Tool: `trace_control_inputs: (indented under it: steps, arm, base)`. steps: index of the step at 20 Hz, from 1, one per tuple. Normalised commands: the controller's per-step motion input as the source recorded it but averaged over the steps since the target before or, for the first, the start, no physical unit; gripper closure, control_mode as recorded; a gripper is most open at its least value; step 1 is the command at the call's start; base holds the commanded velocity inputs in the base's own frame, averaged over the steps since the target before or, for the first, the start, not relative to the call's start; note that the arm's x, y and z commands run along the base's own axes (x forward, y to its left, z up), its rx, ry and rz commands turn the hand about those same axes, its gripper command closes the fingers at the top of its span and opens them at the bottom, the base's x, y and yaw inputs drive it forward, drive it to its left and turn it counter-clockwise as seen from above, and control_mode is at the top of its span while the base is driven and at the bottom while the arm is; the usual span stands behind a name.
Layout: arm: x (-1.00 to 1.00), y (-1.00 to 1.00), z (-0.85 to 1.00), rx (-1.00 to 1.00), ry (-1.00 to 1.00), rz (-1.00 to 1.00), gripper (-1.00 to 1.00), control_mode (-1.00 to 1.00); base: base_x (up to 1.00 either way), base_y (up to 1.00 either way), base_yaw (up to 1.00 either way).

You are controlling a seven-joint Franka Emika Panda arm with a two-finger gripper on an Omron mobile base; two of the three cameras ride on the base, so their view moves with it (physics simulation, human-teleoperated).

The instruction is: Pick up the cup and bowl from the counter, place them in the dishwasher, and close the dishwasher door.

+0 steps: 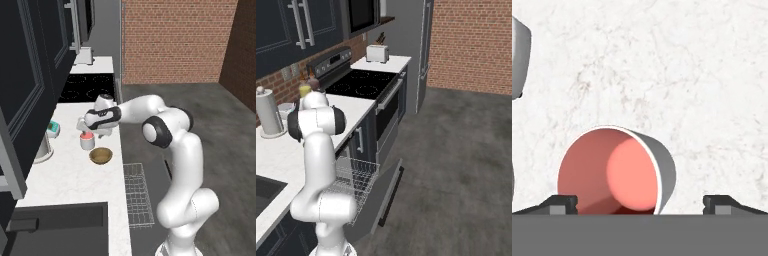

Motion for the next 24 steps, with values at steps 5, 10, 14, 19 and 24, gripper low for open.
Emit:
trace_control_inputs:
  steps: [5, 10, 14, 19, 24]
  arm:
    - [0.0, -0.01, -0.17, 0.0, 0.11, -0.03, -1.0, -1.0]
    - [0.0, -0.01, -0.23, 0.0, 0.09, -0.01, -1.0, -1.0]
    - [0.01, 0.0, -0.27, 0.0, 0.09, -0.01, 1.0, -1.0]
    - [0.01, 0.0, -0.08, 0.0, 0.03, 0.0, 1.0, -1.0]
    - [0.0, 0.0, 0.0, 0.0, 0.0, 0.0, 1.0, -1.0]
  base:
    - [0.0, 0.0, 0.0]
    - [0.0, 0.0, 0.0]
    - [0.0, 0.0, 0.0]
    - [0.0, 0.0, 0.0]
    - [0.0, 0.0, 0.0]
